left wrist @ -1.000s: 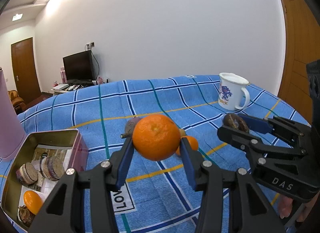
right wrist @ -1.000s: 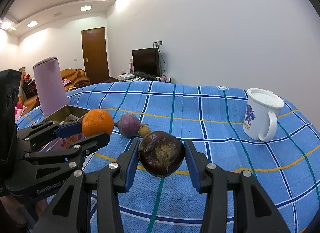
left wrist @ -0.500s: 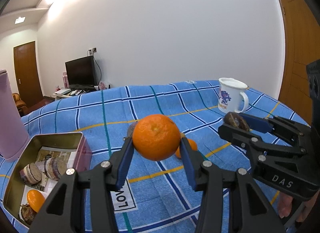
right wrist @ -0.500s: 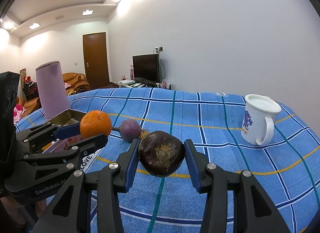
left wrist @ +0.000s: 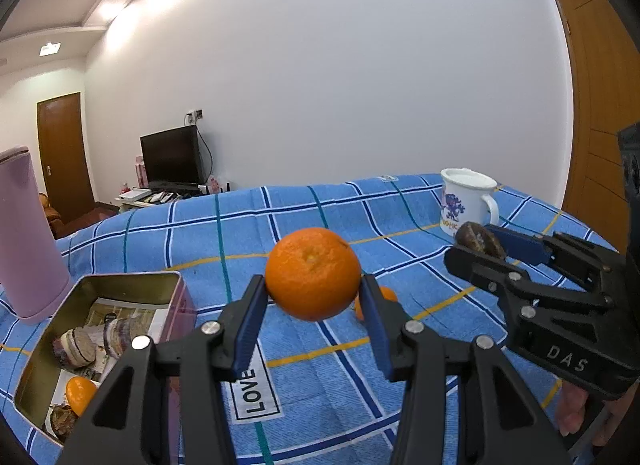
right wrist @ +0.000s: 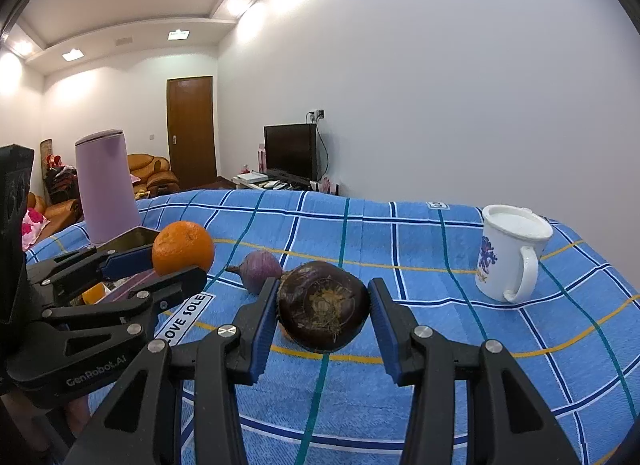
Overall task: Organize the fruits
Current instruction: 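Carry the large orange and the dark fruit over the pink tin with both tools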
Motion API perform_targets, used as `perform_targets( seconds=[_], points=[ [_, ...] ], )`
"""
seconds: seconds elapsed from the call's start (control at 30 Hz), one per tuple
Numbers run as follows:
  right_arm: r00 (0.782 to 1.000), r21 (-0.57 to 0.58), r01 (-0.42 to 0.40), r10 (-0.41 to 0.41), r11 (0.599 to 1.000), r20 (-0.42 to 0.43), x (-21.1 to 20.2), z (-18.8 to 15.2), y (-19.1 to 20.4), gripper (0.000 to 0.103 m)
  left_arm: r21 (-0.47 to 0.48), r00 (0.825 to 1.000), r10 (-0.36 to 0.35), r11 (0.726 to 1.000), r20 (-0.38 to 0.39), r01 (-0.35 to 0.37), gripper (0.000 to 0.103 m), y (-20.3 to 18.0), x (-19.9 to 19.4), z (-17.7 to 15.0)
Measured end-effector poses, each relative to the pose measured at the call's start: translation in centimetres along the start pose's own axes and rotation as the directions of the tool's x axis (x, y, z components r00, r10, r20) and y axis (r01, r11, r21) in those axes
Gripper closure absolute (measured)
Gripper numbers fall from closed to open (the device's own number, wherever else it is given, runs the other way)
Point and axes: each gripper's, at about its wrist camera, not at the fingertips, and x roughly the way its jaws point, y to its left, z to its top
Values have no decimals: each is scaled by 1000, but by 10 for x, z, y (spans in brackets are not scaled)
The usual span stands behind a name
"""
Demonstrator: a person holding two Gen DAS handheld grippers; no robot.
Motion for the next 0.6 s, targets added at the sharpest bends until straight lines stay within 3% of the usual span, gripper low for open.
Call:
perform_targets(
  seconds=[0.6],
  points=[
    [999, -9, 11, -11, 1000, 35, -7, -1, 4, 57, -28, 1000, 4, 1000, -4, -4, 54, 8, -5, -2]
  ],
)
